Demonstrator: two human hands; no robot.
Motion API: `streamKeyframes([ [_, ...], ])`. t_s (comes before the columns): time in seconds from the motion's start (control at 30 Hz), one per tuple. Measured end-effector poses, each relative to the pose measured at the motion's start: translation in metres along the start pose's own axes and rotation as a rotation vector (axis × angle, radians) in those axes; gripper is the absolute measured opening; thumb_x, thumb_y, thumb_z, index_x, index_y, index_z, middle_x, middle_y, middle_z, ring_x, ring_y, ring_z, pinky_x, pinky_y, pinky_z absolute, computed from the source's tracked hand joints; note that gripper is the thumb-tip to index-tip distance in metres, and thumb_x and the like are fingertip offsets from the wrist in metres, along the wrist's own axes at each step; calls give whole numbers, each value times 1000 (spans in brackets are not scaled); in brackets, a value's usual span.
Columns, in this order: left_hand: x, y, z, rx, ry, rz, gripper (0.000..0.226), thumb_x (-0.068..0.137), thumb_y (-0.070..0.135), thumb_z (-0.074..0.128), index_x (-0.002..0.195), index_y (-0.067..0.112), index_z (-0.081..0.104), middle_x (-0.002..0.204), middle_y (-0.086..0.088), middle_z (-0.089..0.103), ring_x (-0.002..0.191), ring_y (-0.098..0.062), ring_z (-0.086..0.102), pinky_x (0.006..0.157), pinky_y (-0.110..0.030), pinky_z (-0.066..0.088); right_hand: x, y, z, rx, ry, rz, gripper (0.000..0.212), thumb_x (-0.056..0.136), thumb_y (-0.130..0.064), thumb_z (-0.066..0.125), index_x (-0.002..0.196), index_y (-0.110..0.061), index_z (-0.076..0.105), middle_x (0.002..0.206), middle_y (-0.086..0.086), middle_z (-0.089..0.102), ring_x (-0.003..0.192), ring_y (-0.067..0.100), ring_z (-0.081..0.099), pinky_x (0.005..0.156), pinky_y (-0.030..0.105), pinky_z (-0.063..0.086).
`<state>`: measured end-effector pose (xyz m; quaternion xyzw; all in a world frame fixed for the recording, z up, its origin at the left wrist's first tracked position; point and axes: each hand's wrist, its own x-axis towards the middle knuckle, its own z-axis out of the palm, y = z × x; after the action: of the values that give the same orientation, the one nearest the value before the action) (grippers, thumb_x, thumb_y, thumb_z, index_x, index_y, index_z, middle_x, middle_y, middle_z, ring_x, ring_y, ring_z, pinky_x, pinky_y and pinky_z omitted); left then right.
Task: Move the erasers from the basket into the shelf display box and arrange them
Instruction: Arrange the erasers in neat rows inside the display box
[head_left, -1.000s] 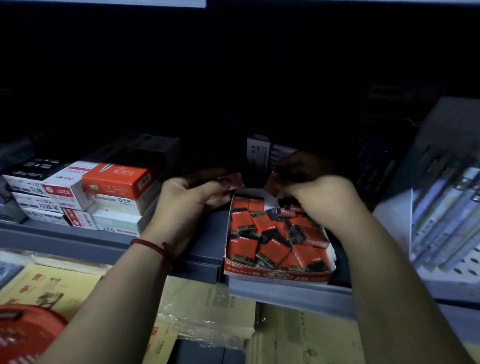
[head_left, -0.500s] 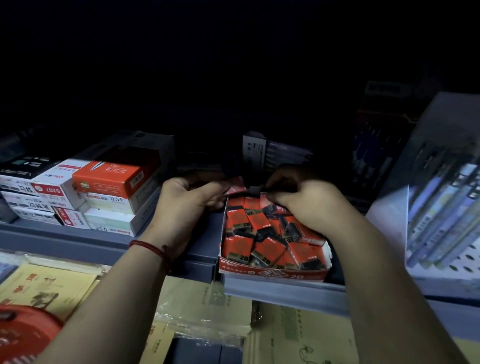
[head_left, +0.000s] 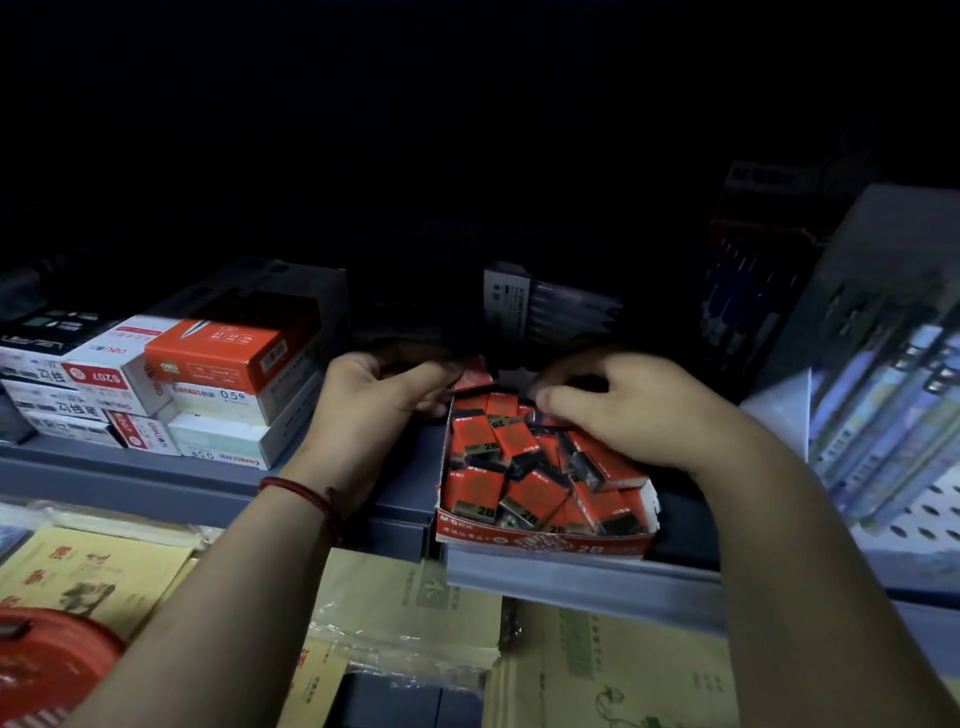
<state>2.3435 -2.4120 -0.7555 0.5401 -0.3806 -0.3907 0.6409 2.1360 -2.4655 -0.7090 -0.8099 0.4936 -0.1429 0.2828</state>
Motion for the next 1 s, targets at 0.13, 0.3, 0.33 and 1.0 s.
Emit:
streamKeyframes([
  [0.13,-1,2,0,11,-19,-8,12,82,9,77,73,9,70,65,-6,65,63,-16,58,63,-28,47,0,3,1,9,-7,-42,8,84,-44,72,91,-40,72,102,-16,67,92,-2,59,69,16,45],
  [0.3,0,2,-3,51,-21,19,18,90,3,66,83,16,77,65,-1,65,63,-15,56,62,-26,45,0,-1,0,152,76,20,7,90,-46,65,93,-42,70,88,-14,68,84,4,63,73,20,51],
  [0.33,1,2,-3,41,-26,19,23,92,2,63,81,16,78,66,-4,64,64,-16,55,60,-24,45,0,-1,0,184,91,22,8,91,-46,65,88,-40,70,84,-15,67,81,3,62,68,18,49],
  [1.0,-4,2,-2,107,-111,66,26,89,5,69,112,17,72,76,2,74,68,-8,66,61,-19,52,11,1,16,213,312,-63,15,89,-22,69,99,-33,68,91,-17,68,84,-3,61,68,13,48],
])
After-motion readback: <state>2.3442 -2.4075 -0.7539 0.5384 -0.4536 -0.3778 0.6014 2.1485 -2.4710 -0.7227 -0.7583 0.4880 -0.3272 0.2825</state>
